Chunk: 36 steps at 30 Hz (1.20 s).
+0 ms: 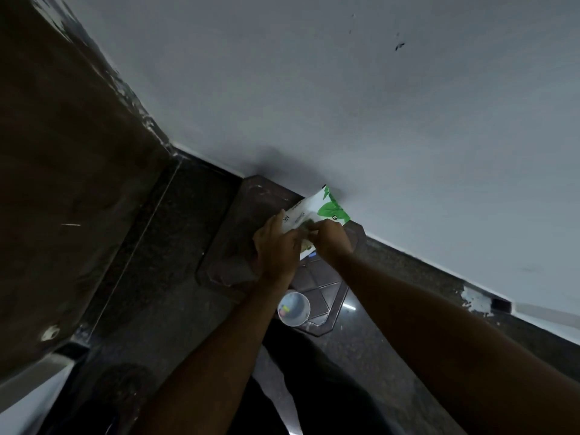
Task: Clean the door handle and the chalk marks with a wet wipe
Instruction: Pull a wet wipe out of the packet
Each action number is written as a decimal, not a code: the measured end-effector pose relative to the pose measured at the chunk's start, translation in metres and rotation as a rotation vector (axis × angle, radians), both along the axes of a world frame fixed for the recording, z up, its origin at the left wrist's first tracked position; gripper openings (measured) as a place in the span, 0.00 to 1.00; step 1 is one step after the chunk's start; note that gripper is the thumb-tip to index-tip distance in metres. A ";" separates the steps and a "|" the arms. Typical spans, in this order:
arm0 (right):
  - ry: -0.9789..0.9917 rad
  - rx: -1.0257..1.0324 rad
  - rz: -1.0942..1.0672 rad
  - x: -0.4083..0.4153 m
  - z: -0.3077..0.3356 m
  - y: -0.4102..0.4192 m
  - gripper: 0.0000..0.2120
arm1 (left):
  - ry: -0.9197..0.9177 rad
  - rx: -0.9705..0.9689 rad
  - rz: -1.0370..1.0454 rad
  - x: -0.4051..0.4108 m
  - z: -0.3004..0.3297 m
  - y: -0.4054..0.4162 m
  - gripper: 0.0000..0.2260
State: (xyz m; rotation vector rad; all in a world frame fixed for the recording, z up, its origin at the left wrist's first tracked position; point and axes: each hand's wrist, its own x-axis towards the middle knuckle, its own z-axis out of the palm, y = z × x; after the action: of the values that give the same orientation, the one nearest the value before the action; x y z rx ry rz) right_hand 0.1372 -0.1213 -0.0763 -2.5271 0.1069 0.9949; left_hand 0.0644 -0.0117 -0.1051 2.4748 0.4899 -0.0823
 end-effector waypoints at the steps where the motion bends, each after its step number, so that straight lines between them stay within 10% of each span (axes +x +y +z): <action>1: 0.001 0.005 -0.006 0.000 -0.003 -0.001 0.08 | -0.002 -0.004 0.007 0.001 -0.002 -0.002 0.08; 15: -0.026 0.431 -0.697 0.008 0.028 0.006 0.08 | 0.001 -0.086 0.050 0.004 -0.003 -0.005 0.15; 36: -0.106 0.495 -0.660 0.015 0.068 0.004 0.06 | -0.186 -0.256 0.043 0.014 0.025 0.008 0.08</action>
State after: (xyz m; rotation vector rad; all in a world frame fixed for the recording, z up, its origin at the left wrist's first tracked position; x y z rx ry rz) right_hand 0.1525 -0.1168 -0.0079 -1.8809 0.5497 0.5317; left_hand 0.0784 -0.0035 -0.0797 2.1948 0.4235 0.0967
